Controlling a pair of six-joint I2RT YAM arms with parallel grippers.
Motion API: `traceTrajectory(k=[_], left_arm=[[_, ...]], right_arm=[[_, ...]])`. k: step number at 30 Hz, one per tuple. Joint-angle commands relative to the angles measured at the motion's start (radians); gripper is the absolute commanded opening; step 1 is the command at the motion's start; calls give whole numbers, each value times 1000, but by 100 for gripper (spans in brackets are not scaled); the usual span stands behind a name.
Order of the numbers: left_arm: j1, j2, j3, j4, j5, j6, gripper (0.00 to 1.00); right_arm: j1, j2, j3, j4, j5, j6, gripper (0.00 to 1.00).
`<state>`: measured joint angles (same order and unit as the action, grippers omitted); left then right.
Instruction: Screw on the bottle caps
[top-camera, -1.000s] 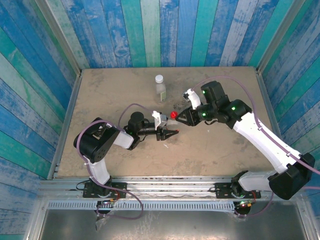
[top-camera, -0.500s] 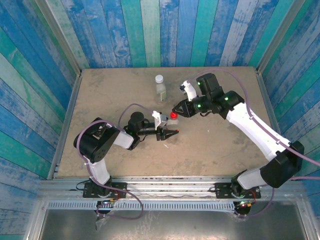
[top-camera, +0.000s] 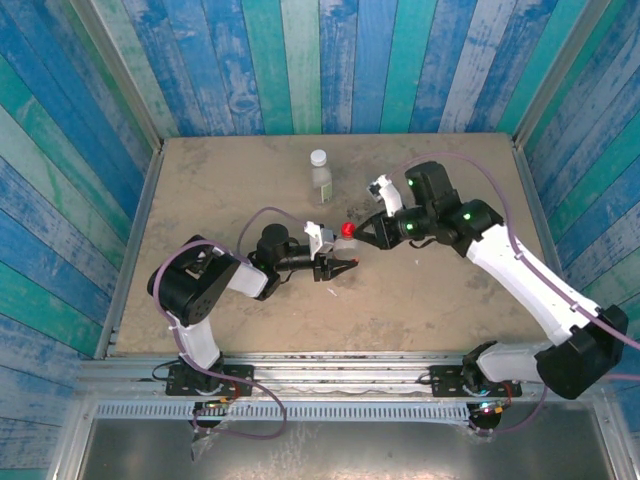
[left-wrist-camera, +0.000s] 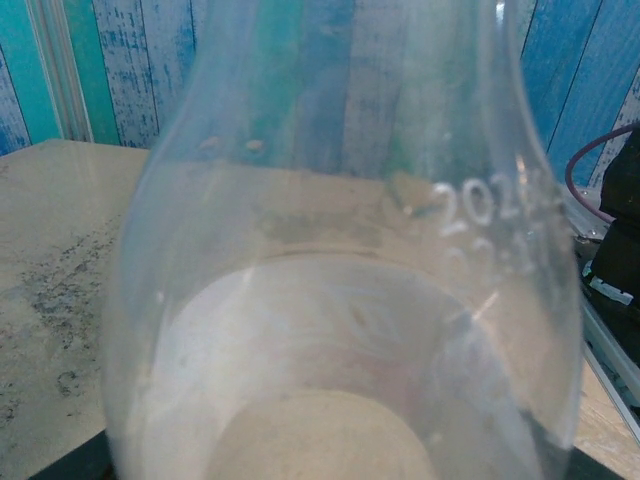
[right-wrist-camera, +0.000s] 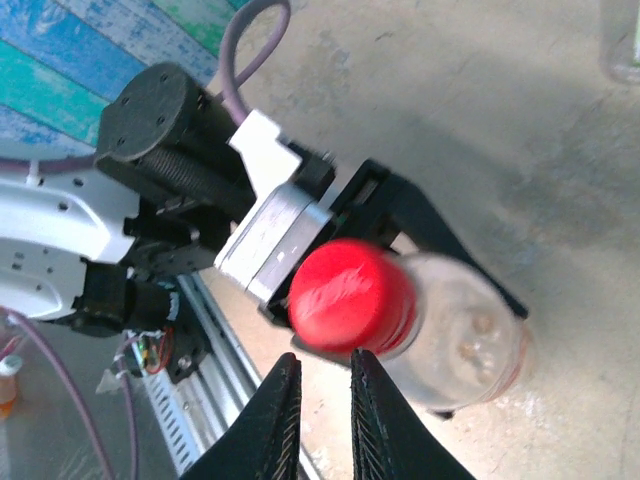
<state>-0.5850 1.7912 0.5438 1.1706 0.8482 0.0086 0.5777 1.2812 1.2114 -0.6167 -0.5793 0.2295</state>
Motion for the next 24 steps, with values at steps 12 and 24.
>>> traceTrajectory(k=[12, 24], left_arm=[[3, 57, -18, -92, -18, -10, 58], [2, 53, -16, -96, -26, -16, 58]], right_arm=[[-24, 74, 98, 24, 38, 7, 35], [-13, 78, 69, -19, -49, -16, 17]])
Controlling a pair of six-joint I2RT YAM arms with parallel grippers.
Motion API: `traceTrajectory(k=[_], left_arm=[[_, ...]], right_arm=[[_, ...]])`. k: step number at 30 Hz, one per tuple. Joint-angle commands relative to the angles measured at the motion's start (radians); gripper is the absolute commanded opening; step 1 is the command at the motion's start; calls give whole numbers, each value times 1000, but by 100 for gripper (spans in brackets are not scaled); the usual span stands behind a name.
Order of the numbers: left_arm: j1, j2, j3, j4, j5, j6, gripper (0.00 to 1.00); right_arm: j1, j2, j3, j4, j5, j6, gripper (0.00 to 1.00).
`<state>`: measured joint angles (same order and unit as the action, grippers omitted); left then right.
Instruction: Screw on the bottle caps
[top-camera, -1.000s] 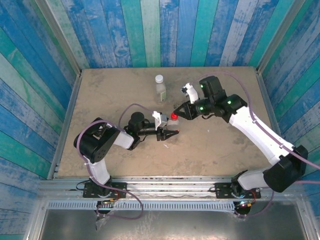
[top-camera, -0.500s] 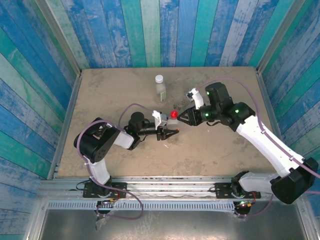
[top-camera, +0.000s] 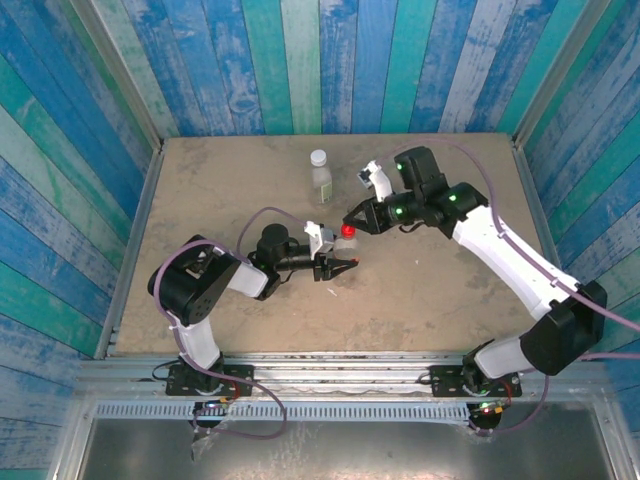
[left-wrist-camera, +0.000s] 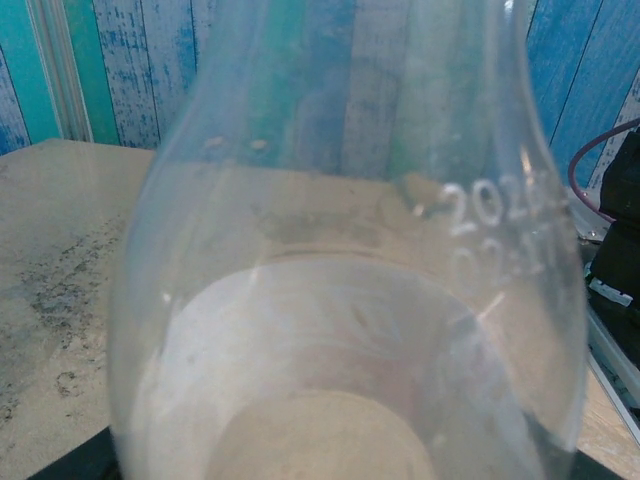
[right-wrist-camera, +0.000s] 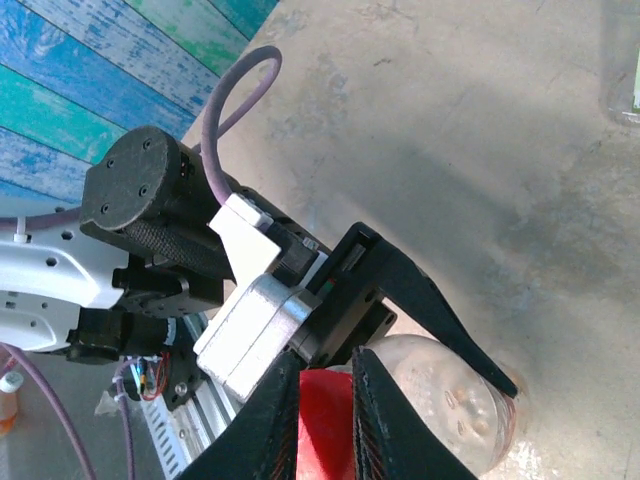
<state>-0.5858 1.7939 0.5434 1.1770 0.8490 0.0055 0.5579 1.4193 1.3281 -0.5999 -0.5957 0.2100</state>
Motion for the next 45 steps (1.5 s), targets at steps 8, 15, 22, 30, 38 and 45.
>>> traceTrajectory(k=[8, 15, 22, 30, 38, 45], left_arm=[[4, 51, -8, -119, -37, -9, 58], [3, 45, -16, -122, -36, -6, 58], [3, 51, -19, -111, -36, -7, 58], [5, 49, -15, -123, -38, -2, 58], [17, 39, -16, -125, -35, -4, 58], [17, 35, -15, -122, -30, -6, 57]], right_arm=[[78, -194, -164, 4, -6, 80, 16], [59, -196, -119, 10, 99, 62, 28], [8, -76, -11, 19, 80, 14, 40], [8, 31, 75, -33, -27, -27, 29], [34, -86, -65, -38, -34, 25, 22], [78, -182, -124, -32, 44, 51, 27]])
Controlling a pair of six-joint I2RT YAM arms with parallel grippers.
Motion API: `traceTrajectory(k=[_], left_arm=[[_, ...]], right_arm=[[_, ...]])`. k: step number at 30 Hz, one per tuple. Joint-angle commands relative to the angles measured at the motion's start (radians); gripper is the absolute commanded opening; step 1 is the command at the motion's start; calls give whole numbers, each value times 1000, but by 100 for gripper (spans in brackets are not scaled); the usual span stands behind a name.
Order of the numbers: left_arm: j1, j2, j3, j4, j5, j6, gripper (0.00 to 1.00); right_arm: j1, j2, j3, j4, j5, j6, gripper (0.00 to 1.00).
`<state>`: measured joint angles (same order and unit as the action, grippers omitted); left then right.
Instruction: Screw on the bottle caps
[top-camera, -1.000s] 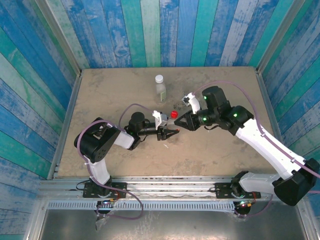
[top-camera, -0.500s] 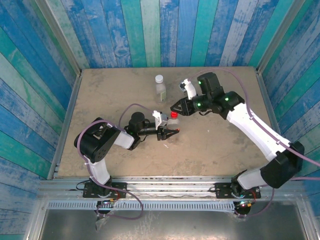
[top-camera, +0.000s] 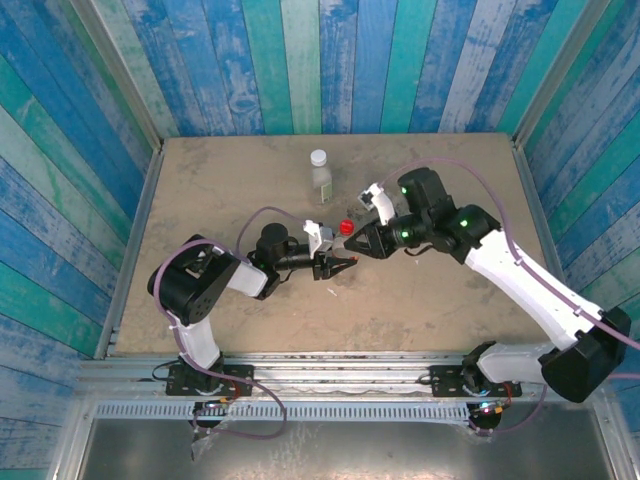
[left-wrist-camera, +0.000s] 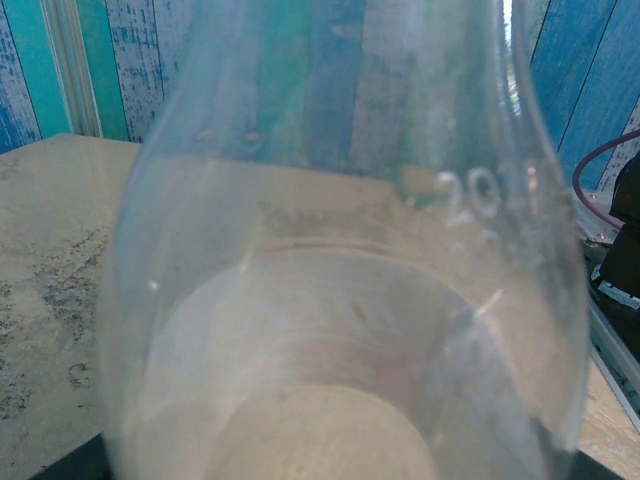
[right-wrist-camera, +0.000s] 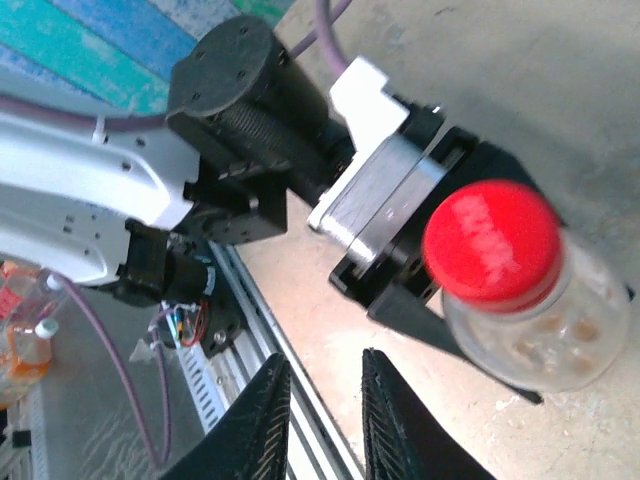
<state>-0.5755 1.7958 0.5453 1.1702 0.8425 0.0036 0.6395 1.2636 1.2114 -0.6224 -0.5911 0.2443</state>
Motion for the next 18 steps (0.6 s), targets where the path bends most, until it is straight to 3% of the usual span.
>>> traceTrajectory(k=[1, 7, 13, 18], left_arm=[[7, 34, -17, -114, -23, -4, 57], [7, 30, -22, -115, -24, -4, 58], [6, 39, -20, -101, -20, -10, 58], [8, 50, -15, -94, -20, -13, 58]], right_arm=[[-5, -30, 2, -4, 55, 14, 30], [-33, 22, 63, 50, 104, 6, 41], [-69, 139, 139, 53, 23, -22, 41], [-69, 187, 168, 27, -14, -42, 34]])
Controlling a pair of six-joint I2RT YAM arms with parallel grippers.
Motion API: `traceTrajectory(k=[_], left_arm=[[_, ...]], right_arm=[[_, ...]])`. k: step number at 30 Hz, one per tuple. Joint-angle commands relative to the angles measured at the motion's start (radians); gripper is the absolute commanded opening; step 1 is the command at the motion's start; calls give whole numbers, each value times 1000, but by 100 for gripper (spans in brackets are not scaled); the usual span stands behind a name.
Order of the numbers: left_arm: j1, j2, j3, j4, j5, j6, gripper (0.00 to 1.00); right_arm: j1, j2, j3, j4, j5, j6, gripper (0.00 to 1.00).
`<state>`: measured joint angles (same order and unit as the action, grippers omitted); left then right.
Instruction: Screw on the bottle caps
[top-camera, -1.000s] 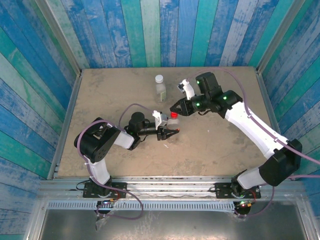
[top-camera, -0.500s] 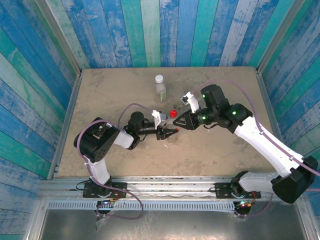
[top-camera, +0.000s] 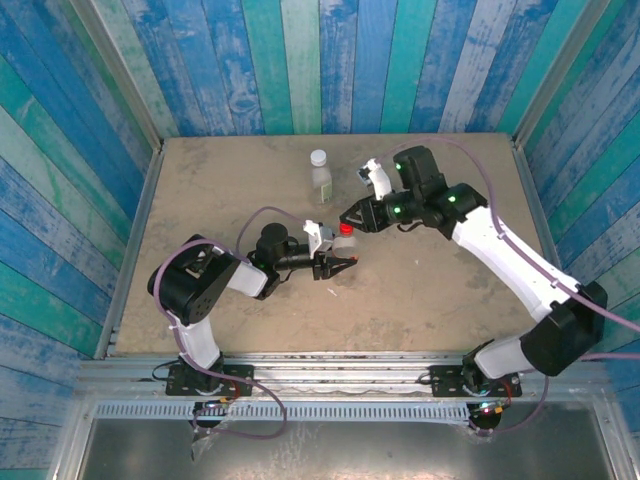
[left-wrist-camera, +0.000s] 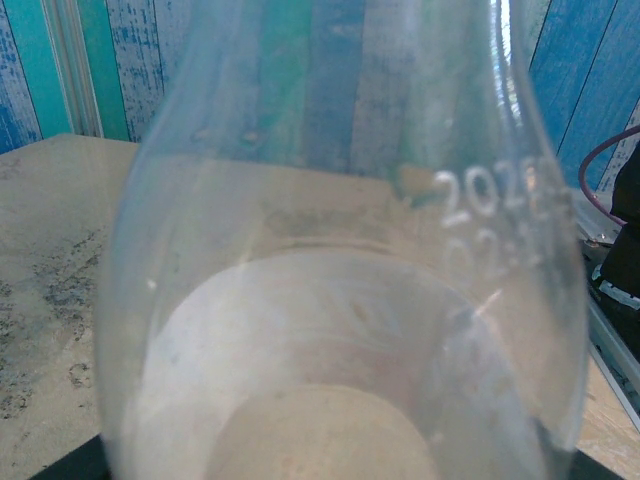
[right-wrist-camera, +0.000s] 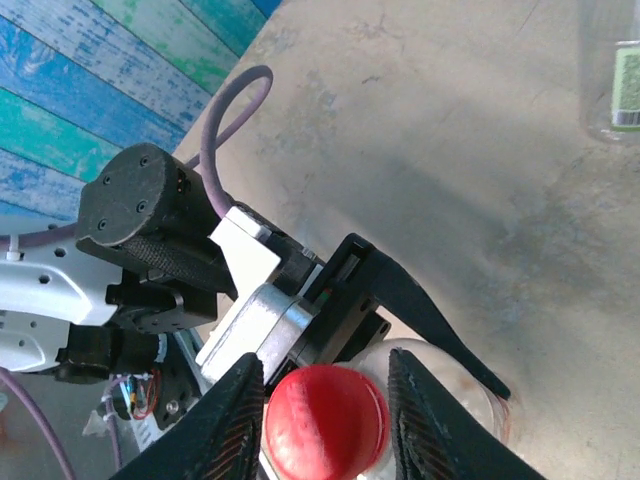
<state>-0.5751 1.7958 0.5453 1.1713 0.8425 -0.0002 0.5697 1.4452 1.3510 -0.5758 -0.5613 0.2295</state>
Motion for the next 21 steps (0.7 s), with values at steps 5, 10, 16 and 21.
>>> traceTrajectory(k=[5, 10, 16, 21], left_arm=[[8, 52, -15, -96, -23, -14, 57], [8, 58, -15, -76, -30, -37, 57], [9, 61, -7, -84, -33, -40, 57], [10, 65, -2, -82, -25, -41, 57]], right_arm=[[2, -28, -25, -24, -70, -18, 23], [5, -80, -105, -16, -94, 16, 20], [22, -173, -212, 31, -92, 77, 17], [55, -222, -243, 41, -75, 91, 17]])
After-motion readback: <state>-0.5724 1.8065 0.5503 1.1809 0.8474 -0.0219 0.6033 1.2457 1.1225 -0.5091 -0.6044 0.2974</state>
